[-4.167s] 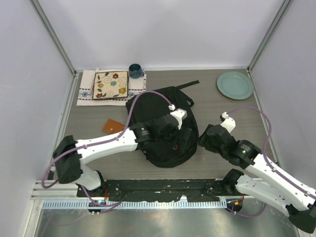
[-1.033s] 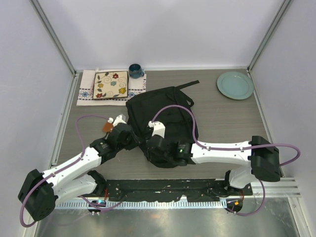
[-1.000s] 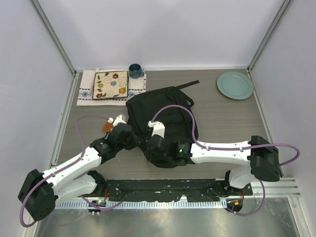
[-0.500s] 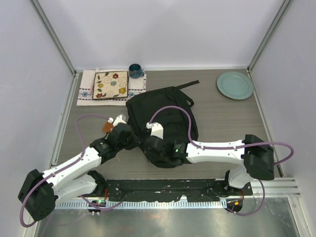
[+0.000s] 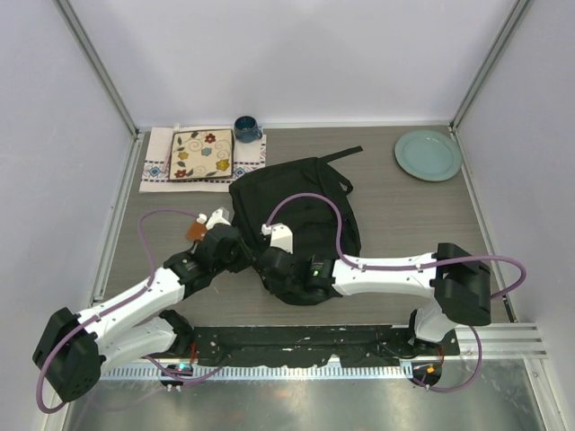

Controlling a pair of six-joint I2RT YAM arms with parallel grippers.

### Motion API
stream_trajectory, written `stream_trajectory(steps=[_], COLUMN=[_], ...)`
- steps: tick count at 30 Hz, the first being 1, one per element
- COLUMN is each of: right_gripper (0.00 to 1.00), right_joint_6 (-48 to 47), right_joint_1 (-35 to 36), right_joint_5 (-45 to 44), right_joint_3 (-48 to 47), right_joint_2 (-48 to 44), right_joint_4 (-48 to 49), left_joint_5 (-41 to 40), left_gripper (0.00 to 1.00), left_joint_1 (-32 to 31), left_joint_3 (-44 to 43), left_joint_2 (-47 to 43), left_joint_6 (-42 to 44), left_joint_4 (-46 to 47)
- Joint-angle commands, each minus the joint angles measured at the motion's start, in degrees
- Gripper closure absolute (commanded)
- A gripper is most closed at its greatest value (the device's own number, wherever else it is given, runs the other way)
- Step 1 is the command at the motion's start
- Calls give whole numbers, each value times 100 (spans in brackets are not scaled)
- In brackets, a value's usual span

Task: Pack the student bag
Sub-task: Zip the student bag at the center of the board.

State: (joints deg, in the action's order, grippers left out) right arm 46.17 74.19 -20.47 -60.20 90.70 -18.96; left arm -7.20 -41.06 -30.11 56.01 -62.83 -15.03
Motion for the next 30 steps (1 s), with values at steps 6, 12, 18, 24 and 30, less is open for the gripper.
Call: stream_trajectory(steps=[6,12,18,24,30], right_gripper=[100,100,100,100,100], right_joint_6=[-170,-372,-469,-442,-363], right_joint_1=[34,43,43,34,34], right_joint_5=[-80,314,904,1325,1317], right_joint_3=[-343,-308,-203,44,132], right_joint_2=[-122,-342,-430,-465,-553], right_joint_4=[-108,-283,-468,-451,-591], left_joint_5=[158,61,-44,17,219], left_gripper=[86,100,100,100,100], left_joint_1=[19,98,203,440,792], left_joint_3=[31,-83,-329,-461,-435], left_joint_2=[-125,32,288,323,244], left_joint_6=[16,218,596,930,1106], left_joint_4=[334,202,-18,-27,-53])
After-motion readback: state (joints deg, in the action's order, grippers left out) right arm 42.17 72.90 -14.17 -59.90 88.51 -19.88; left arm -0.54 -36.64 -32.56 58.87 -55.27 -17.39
